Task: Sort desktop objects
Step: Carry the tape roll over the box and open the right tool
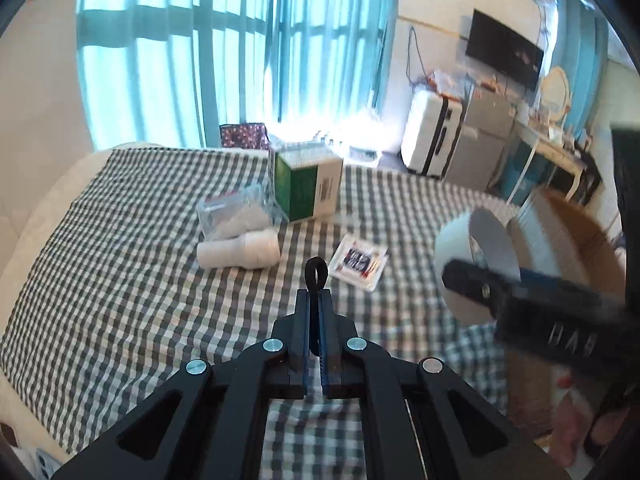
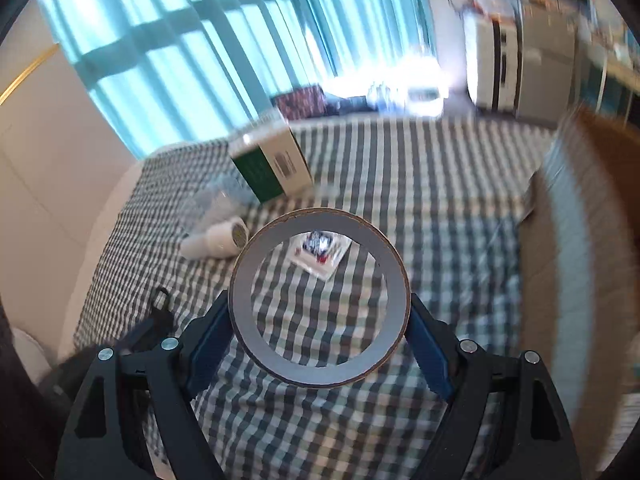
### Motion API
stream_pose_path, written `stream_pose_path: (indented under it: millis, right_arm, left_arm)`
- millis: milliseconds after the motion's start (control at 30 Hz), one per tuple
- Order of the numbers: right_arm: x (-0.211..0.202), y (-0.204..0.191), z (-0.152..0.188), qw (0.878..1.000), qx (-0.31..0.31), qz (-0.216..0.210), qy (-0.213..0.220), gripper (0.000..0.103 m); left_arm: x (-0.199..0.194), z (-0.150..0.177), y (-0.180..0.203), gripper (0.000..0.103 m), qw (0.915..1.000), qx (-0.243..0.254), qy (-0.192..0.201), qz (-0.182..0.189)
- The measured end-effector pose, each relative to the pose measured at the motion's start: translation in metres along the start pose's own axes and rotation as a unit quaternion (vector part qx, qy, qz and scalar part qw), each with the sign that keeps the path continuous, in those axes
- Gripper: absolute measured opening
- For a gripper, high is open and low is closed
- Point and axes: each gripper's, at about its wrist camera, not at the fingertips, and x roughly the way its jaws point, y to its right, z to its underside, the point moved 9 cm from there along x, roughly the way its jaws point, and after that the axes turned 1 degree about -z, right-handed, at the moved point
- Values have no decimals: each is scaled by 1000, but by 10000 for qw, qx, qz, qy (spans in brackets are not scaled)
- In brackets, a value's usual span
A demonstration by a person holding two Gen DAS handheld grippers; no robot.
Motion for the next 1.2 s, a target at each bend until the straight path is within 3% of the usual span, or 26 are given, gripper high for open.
stream_pose_path:
  millis: [167, 300, 533, 733, 933, 1000, 1033, 1067, 1100, 1133, 1167, 1200]
  right_arm:
    - [-61, 17, -8, 9986, -12, 184, 491, 82]
    - [-106, 42, -7, 9972, 0, 361, 656, 82]
    - [-180, 123, -10, 9837, 177, 1553, 894, 82]
    - [-201, 189, 6, 9749, 570, 2042, 685, 82]
    - [-199, 224, 29, 9712, 799, 2204, 431, 82]
    - [-195, 230, 34, 9709, 842, 2214, 355, 82]
    - [-194, 234, 36, 9706, 858, 2223, 331, 82]
    - [-193, 236, 37, 9702, 884, 2234, 297, 82]
    - [-192, 238, 38, 9704, 902, 2226, 264, 82]
    - [-191, 239, 42, 9700, 915, 2238, 241, 82]
    - [-192, 242, 43, 9679, 947, 2316, 219, 82]
    - [-193, 244, 43, 9672, 962, 2340, 223, 83]
  left_arm:
    - [-39, -22, 39, 3, 9987, 313, 332, 215]
    - [-64, -37, 89, 3, 9945, 618, 529, 667]
    - [-79, -50, 191, 4, 9805, 1171, 676, 1423]
    - [-70, -33, 262, 4, 9696, 1493, 524, 1868]
    - [-51, -3, 294, 4, 9634, 1905, 176, 1877]
    - [-46, 3, 292, 10, 9630, 1945, 37, 1863]
    - [-43, 6, 292, 21, 9621, 1962, -57, 1893]
    - [-41, 8, 292, 43, 9613, 1951, -135, 1938]
    - [-41, 8, 289, 53, 9622, 1919, -165, 1923]
    - [-40, 6, 285, 74, 9652, 1854, -128, 1839]
    - [-42, 3, 281, 86, 9673, 1770, -70, 1815]
    - [-44, 0, 278, 87, 9680, 1686, -30, 1858]
